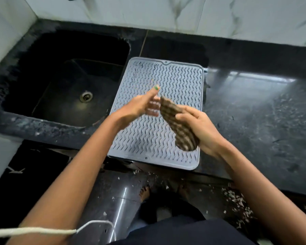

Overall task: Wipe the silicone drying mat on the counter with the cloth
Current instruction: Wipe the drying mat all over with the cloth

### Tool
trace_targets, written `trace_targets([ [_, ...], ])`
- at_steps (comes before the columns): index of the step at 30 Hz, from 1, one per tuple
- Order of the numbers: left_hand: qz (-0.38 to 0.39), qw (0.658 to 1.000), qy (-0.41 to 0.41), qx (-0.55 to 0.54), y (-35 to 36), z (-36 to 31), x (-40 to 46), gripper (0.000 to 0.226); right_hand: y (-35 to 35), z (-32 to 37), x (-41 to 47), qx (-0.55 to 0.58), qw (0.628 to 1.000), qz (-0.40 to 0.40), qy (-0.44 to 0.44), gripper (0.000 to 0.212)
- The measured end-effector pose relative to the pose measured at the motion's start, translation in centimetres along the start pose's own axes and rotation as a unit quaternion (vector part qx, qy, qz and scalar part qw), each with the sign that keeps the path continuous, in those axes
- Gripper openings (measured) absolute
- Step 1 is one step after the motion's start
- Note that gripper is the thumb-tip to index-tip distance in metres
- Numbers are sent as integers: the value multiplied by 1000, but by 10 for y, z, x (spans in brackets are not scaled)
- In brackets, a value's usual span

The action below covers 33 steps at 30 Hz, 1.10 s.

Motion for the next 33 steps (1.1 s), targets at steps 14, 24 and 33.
trace_targets([
  [14, -132, 895, 104, -414, 31, -3, -26, 35, -5, 15, -8, -104, 994, -1, 37, 31],
  [24, -200, 919, 94, -327, 17, -5, -32, 34, -5, 26, -1, 47, 998, -26, -26, 14],
  [33, -252, 957, 145, -10, 16, -19, -35, 95, -2, 45, 9, 39, 996, -51, -68, 15],
])
Point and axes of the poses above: each hand's wrist, its own x-axis towards the middle knuckle, its own y-axis out of the palm, z = x × y, the point moved 6 cm from there along x, towards the middle knuckle, and after that the axes turned 4 degrees about z, right-handed, at the moved point
